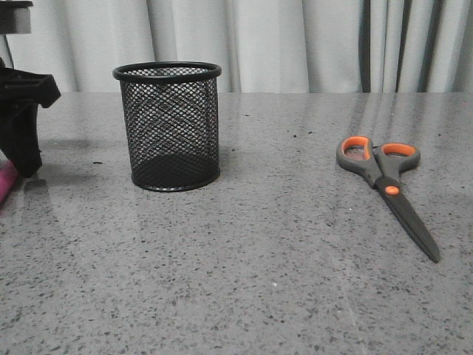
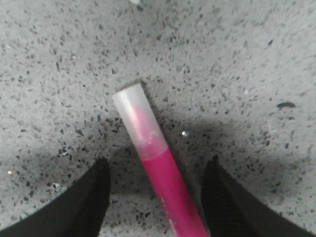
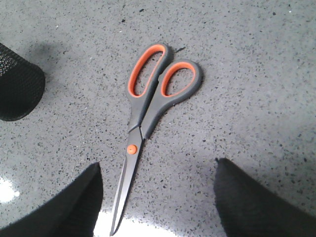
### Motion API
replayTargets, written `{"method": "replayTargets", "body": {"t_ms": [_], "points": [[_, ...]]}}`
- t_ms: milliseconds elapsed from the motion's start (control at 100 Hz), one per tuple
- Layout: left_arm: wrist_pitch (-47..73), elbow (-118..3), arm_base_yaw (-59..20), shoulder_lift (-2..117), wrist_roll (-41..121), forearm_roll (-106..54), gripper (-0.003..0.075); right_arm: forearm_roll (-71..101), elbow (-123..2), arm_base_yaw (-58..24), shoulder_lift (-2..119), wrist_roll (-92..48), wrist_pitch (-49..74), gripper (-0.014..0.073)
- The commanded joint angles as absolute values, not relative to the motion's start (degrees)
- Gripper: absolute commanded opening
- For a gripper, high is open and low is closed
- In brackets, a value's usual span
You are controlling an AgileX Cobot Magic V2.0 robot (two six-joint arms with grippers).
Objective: Put pen and scissors into bin
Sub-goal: 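Lift the pink highlighter upright with the left gripper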
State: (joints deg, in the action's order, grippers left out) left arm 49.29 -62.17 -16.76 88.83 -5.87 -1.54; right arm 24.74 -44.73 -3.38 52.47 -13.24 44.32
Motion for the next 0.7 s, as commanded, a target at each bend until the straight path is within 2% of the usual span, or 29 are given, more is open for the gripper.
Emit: {"method": "replayTargets", "body": {"t_ms": [0,110,260,390,490,540,690], "points": [[48.0,-63.9,-18.1,87.3,-6.6,-2.0,0.0367,25.5,-46.7,-3.0,52.3,-14.1,41.0,0.0434],[47.2,-63.9,-19.3,87.7,-6.6,-2.0,0.0342,25.5,-46.7,-3.0,52.3,-14.1,41.0,0.0434],[48.6,-63.9,-19.8,89.4,-6.6,-1.5,0.0229,25.5,-46.7,-3.0,52.3,-14.1,41.0,0.0434],[49.3,-63.9,-19.8,90.2,-6.6,-1.4,0.0160,25.5,-46.7,-3.0,52.3,-14.2,41.0,0.0434],[49.3,-63.9,-19.8,90.2,-6.6,-0.9,0.0058,25.5,-46.7,-3.0,52.3,-14.2,41.0,0.0434],[49.3,-63.9,-19.8,90.2,-6.5,-0.6,-0.0022,25.5,-46.7,-3.0,52.3,-14.2,41.0,0.0434],[48.2,-63.9,-19.8,88.6,-6.3,1.9,-0.0020,25.5,-46.7,-3.0,52.3,-14.2,41.0,0.0434]]}}
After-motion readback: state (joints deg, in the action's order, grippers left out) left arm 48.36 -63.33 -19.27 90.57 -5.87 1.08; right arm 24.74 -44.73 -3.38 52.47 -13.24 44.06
